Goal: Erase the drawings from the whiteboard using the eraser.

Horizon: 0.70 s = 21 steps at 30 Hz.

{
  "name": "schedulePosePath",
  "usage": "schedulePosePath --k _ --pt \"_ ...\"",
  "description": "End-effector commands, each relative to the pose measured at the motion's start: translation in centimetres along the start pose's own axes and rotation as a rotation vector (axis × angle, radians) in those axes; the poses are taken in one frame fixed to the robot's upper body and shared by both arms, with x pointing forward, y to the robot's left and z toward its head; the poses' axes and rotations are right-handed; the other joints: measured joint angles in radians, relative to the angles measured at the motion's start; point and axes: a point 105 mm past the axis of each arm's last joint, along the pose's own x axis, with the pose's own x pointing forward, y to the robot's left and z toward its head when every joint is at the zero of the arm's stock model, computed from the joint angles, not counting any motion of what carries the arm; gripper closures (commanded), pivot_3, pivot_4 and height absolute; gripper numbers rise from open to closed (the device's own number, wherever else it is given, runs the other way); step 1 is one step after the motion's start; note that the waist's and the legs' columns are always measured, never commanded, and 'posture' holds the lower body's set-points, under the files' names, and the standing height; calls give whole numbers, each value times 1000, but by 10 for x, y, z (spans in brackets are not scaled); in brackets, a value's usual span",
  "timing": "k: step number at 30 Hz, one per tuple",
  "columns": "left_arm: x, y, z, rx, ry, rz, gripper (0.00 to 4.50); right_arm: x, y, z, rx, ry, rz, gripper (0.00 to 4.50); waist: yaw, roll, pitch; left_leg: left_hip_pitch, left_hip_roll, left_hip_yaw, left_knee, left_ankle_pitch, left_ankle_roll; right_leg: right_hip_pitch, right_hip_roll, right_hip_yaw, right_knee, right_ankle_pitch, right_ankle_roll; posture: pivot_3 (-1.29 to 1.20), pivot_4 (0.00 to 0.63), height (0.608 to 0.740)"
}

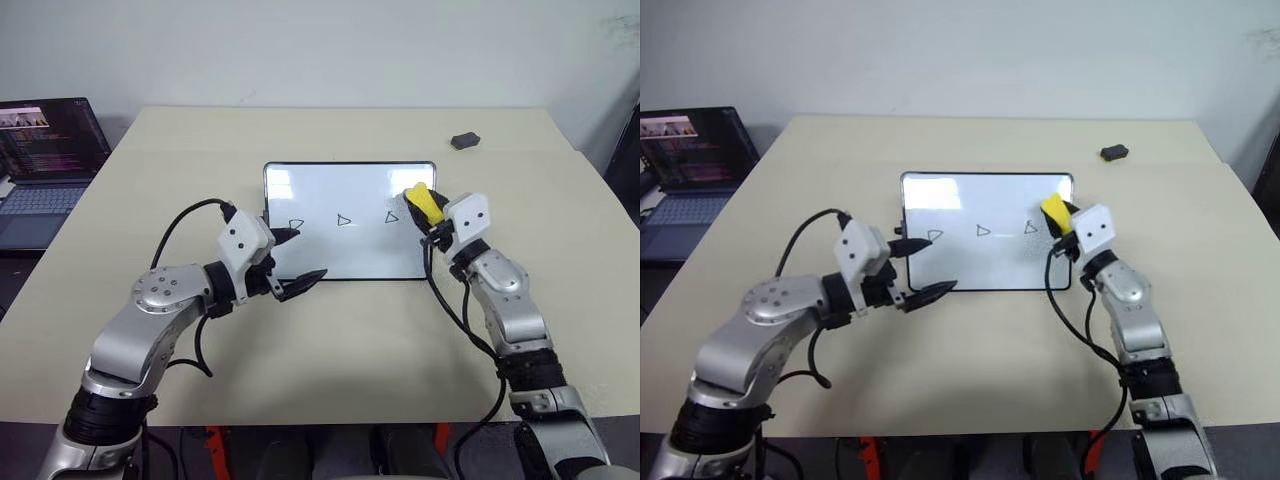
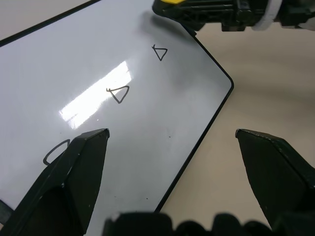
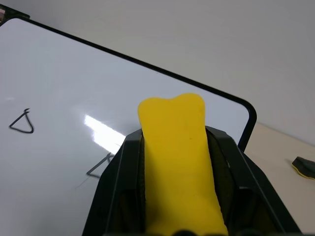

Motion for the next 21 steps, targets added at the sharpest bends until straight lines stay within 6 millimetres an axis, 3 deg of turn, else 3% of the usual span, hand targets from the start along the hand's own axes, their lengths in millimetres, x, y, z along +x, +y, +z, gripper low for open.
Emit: schedulePosePath --k 1,6,13,21 --pt "5 5 20 62 -68 27 0 8 -2 10 -24 -54 -10 3173 0 0 0 0 0 0 0 0 0 0 0 0 0 0 0 0 150 740" --pt "11 3 24 60 -82 10 0 12 3 -6 -9 -8 -2 3173 1 0 0 0 0 0 0 0 0 0 0 0 0 0 0 0 150 740" --pt "10 0 21 51 -77 7 0 -8 47 -59 -27 194 188 3174 -3 -1 -2 2 0 1 0 0 0 1 0 1 1 0 0 0 150 740" --pt "4 3 14 36 -54 36 0 -30 79 -72 -43 285 377 3175 -9 -2 -3 10 0 0 3 0 0 7 0 1 7 0 0 0 150 740"
